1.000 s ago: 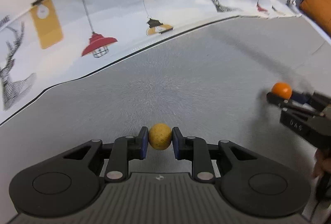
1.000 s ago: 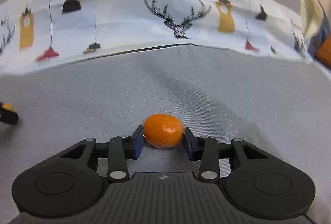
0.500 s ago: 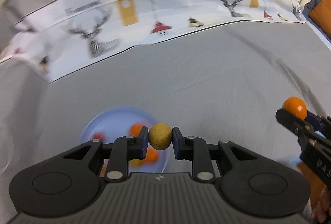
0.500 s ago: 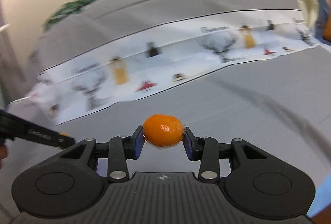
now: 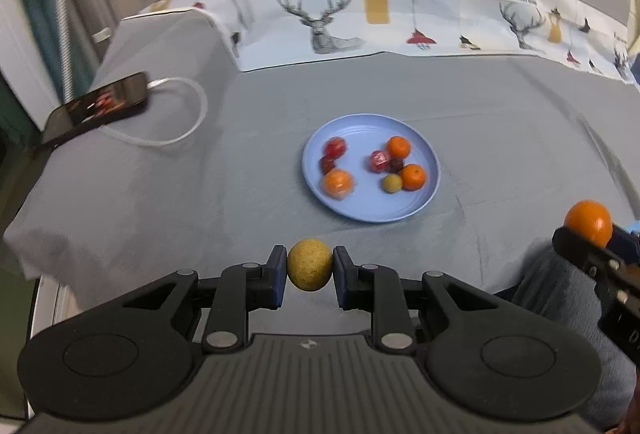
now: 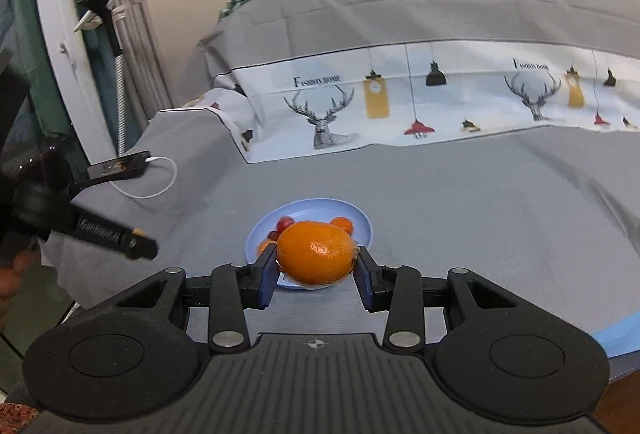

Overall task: Organize fruits
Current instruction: 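Carry the yellow fruit and the mandarin over the blue plate with both tools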

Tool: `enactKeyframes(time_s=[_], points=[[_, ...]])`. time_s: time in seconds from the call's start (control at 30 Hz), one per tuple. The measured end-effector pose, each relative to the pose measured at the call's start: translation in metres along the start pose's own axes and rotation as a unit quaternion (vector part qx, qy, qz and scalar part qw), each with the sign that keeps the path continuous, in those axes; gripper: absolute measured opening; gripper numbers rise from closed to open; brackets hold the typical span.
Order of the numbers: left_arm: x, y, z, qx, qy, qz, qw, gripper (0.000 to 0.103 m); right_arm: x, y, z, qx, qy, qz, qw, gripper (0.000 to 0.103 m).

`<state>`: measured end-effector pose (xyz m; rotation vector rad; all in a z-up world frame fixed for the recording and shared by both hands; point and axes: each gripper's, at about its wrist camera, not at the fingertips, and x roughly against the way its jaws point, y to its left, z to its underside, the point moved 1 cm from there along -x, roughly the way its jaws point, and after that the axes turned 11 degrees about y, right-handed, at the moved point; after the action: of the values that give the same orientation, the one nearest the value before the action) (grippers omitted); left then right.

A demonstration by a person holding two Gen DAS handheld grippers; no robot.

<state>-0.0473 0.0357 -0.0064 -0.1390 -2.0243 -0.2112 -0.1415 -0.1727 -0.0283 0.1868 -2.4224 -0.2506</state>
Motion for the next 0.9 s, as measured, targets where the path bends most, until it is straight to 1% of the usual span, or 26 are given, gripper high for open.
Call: enactKeyframes(time_s=[0.13, 0.33, 0.57, 0.9], points=[[0.011, 0.013, 0.017, 0.014, -0.012, 0.007, 0.9998, 0.027, 0.008, 0.022, 0.005, 0.031, -0.004, 0.002, 1.000, 0.041], [0.019, 0.017, 0.025, 0.020, -0.023, 0.020, 0.9993, 0.027, 0.019, 0.044, 0.006, 0.065, -0.016, 0.005, 0.998, 0.041], [0.025, 0.020, 0.031, 0.026, -0.028, 0.023, 0.9990, 0.027, 0.024, 0.049, 0.008, 0.076, -0.023, 0.004, 0.997, 0.041], [0.024, 0.015, 0.031, 0.016, -0.030, 0.022, 0.9992, 0.027, 0.025, 0.044, 0.012, 0.069, -0.023, 0.007, 0.997, 0.041]])
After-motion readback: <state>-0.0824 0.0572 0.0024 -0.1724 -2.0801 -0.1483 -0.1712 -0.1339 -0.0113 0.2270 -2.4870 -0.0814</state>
